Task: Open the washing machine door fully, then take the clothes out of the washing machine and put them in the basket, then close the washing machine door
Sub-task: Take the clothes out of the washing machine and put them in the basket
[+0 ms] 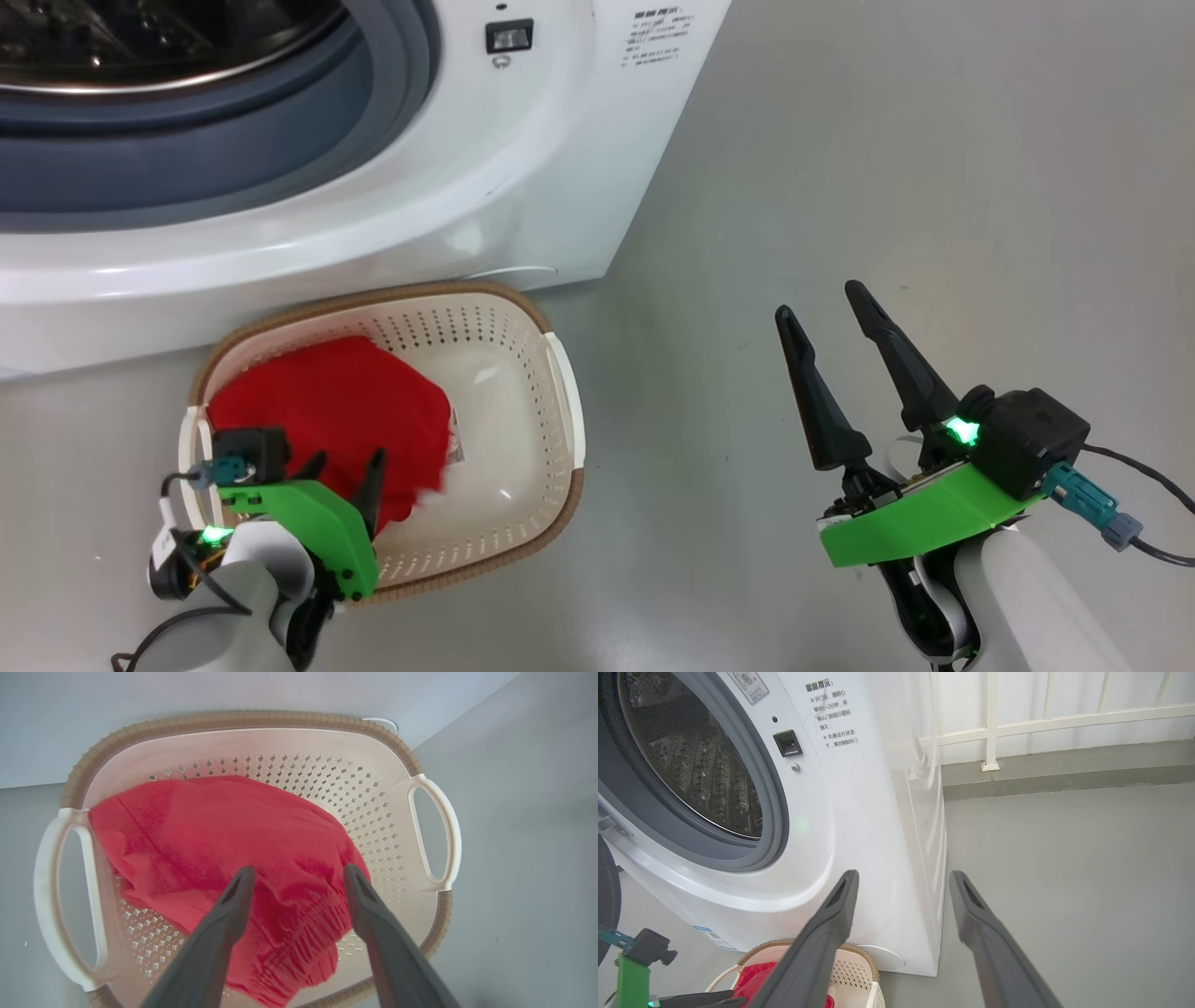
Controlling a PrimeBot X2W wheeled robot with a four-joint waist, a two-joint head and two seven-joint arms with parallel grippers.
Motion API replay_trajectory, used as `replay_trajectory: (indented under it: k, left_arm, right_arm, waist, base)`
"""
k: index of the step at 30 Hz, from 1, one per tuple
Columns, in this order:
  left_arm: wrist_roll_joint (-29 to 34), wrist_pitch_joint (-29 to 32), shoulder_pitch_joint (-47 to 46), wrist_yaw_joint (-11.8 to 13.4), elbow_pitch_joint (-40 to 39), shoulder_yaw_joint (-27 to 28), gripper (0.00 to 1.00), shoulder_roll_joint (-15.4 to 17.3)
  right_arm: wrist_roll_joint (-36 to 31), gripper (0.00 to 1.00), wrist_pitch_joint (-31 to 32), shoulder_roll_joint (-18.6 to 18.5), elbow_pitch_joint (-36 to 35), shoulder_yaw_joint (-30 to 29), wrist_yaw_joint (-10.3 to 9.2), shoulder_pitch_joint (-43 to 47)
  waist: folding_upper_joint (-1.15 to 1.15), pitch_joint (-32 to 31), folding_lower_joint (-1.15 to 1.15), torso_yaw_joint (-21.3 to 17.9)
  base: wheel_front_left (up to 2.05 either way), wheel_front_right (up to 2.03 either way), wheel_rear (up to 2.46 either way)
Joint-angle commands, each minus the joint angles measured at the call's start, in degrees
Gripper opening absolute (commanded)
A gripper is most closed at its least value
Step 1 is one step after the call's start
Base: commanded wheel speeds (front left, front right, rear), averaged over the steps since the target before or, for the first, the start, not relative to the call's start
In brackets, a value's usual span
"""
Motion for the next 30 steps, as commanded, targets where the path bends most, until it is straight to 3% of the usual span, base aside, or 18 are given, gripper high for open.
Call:
replay_trajectory:
  k: [1, 14, 21, 30]
  left_arm:
    - [-0.81, -1.28, 1.09, -0.32, -0.97, 0.74, 1.00, 2.26]
    - [-5.90, -6.97, 4.42, -0.32, -6.63, -0.20, 1.00, 4.10]
    - [-0.33, -7.02, 7.12, 0.43, -16.87, 7.35, 1.00, 5.47]
    - [9.58, -7.03, 15.28, 0.08, -32.25, 18.55, 1.00, 3.35]
  right_arm:
    - [1.12, 1.00, -0.36, 0.04, -1.17, 1.26, 0.37, 0.08]
    - [0.19, 1.00, -0.36, 0.04, 0.77, 0.04, 0.37, 1.34]
    - [-0.73, 1.00, -0.36, 0.04, 1.58, -0.85, 0.37, 1.76]
    - [-2.34, 1.00, -0.36, 0.04, 2.21, -3.57, 0.37, 2.48]
  waist:
    - [0.00, -0.78, 0.00, 0.11]
    - [0.00, -7.08, 0.00, 3.39]
    - [0.00, -9.61, 0.00, 4.92]
    - [0.00, -13.69, 0.00, 6.43]
  base:
    - [0.00, 0.00, 0.00]
    - [0.00, 0.00, 0.00]
    - [0.00, 0.00, 0.00]
    - [0.00, 0.00, 0.00]
